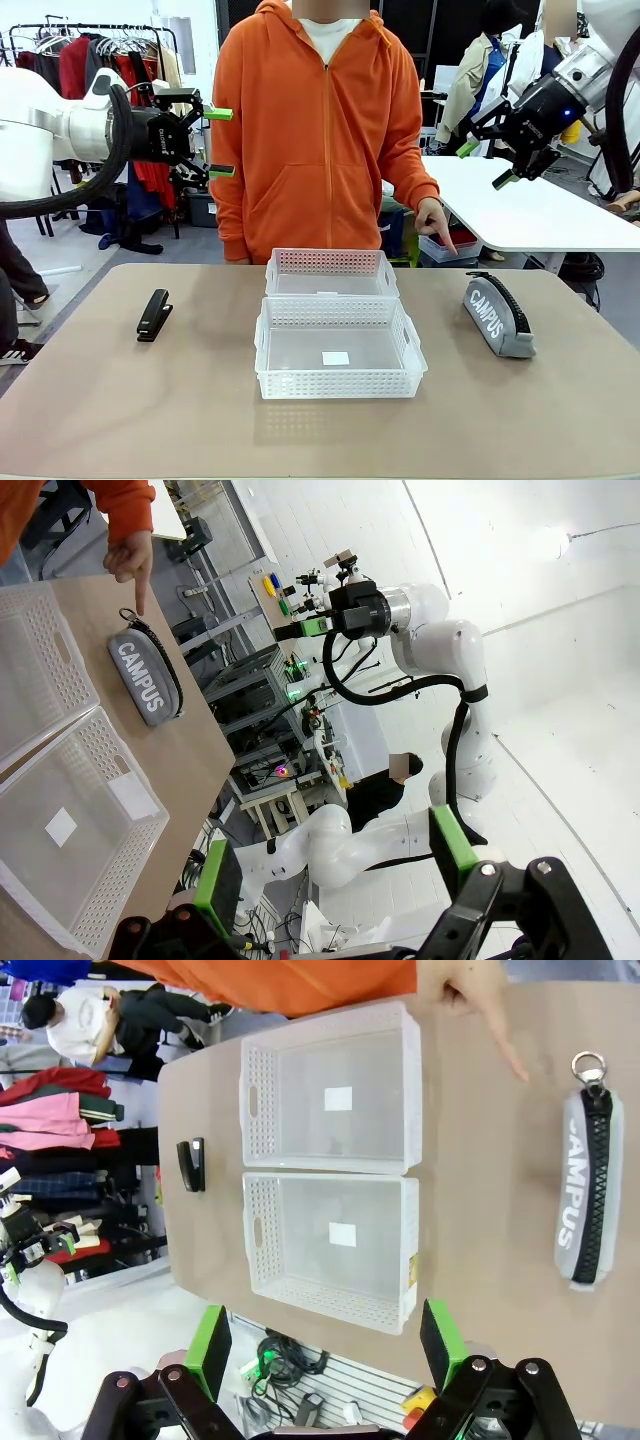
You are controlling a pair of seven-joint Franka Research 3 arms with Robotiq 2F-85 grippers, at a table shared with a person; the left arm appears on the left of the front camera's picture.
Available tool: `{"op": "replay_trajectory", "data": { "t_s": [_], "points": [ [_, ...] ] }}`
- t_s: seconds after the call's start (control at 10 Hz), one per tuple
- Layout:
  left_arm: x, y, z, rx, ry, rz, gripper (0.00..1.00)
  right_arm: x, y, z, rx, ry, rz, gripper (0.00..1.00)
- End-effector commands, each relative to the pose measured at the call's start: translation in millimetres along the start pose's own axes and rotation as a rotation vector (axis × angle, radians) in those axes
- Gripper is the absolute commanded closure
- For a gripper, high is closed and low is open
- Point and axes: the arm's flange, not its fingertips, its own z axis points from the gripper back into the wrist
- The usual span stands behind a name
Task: Distribute items into two baskets.
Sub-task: Pick up the Pencil pouch that the person points to.
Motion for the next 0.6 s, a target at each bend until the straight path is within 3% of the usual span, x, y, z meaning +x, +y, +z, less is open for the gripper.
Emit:
{"op": "replay_trajectory", "data": {
  "t_s": [0.0, 0.2, 0.5],
  "points": [
    [-0.7, -1.7, 1.0, -0.002, 0.005, -0.004, 0.0, 0.3, -0.6, -0.1, 0.0, 0.0, -0.001, 0.0],
    [-0.7, -1.7, 1.0, -0.002, 0.005, -0.004, 0.0, 6.4, -10.5, -14.8, -0.325, -0.036, 0.057, 0.0],
    [-0.7, -1.7, 1.0, -0.002, 0.005, -0.004, 0.0, 17.7, -33.2, -37.5, -0.67, 0.002, 0.082, 0.0]
  ]
}}
